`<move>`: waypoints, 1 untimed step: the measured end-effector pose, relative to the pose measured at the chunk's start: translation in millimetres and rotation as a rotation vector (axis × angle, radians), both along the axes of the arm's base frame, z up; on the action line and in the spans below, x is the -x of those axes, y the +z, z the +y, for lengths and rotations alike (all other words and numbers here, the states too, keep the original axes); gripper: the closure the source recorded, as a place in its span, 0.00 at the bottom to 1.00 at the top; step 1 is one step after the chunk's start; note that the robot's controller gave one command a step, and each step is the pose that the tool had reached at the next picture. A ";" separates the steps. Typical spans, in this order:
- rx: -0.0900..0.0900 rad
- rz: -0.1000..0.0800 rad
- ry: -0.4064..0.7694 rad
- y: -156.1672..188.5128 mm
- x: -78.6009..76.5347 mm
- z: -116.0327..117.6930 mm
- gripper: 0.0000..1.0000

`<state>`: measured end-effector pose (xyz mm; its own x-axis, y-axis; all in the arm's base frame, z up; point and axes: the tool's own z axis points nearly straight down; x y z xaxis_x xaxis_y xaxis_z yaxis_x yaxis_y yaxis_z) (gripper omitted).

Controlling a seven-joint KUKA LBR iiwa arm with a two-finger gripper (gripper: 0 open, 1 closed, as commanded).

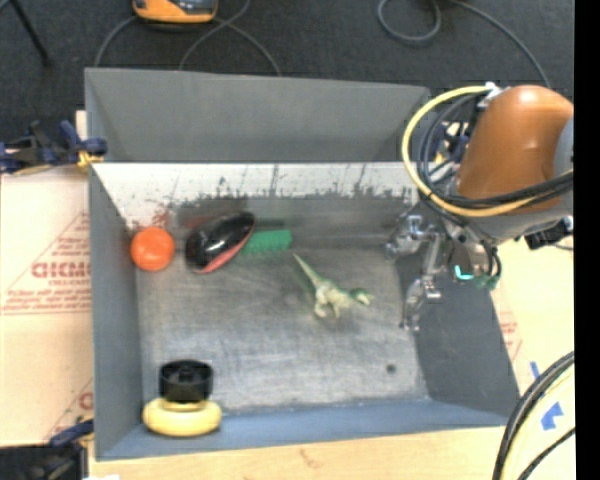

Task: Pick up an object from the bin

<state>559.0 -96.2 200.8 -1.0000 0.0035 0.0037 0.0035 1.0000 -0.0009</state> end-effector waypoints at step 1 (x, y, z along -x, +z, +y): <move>0.001 -0.008 0.002 4.4 -1.6 0.3 0.00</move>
Offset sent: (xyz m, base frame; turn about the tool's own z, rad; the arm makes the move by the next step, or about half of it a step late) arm -0.0114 0.0508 -0.1308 0.0370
